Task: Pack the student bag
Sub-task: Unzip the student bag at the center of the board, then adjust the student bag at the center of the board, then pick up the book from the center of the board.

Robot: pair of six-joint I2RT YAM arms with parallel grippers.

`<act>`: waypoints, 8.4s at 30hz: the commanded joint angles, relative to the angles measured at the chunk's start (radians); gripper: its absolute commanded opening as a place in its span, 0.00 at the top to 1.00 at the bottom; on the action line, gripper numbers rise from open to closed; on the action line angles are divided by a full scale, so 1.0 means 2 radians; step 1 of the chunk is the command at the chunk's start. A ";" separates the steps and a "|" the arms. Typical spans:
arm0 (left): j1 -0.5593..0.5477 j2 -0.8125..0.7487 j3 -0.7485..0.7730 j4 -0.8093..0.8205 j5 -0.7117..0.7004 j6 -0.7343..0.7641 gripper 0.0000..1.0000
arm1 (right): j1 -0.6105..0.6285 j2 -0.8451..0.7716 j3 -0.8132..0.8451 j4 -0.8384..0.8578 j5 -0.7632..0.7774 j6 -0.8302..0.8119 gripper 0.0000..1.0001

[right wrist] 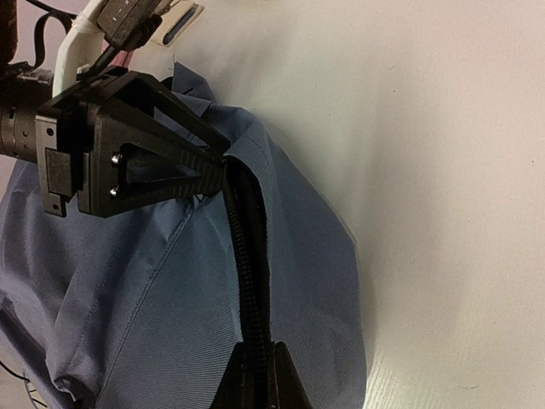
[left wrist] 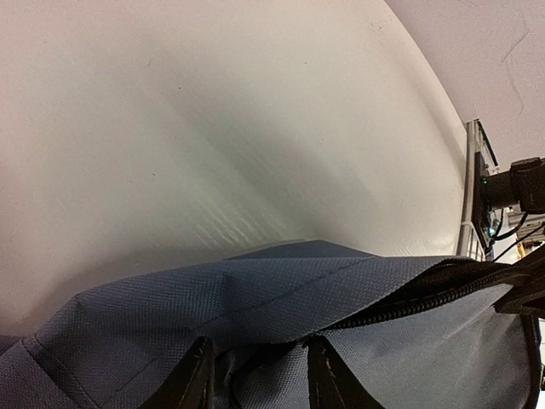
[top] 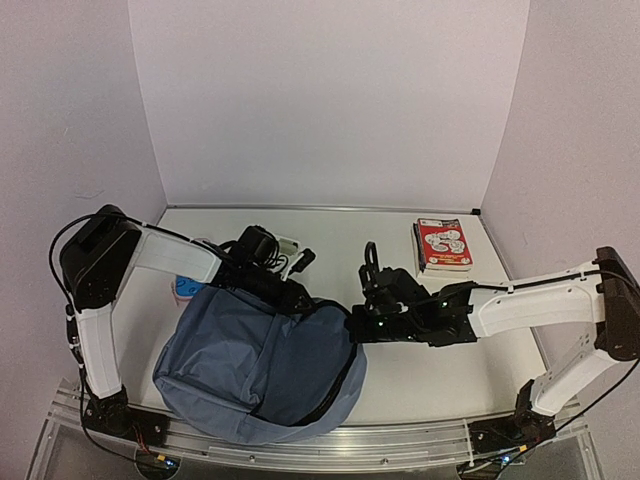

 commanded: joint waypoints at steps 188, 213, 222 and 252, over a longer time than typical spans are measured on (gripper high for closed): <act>-0.082 -0.367 -0.226 -0.215 -0.306 -0.341 1.00 | -0.201 -0.139 -0.011 -0.141 0.045 -0.066 0.02; 0.016 -0.380 -0.038 -0.319 -0.214 -0.210 0.00 | -0.469 0.141 0.203 -0.112 -0.007 -0.228 0.02; 0.027 -0.355 -0.081 -0.214 -0.182 -0.237 0.00 | -0.536 0.176 0.209 -0.101 -0.128 -0.237 0.13; 0.030 -0.381 -0.111 -0.221 -0.196 -0.234 0.00 | -0.537 0.068 0.026 -0.072 -0.181 -0.220 1.00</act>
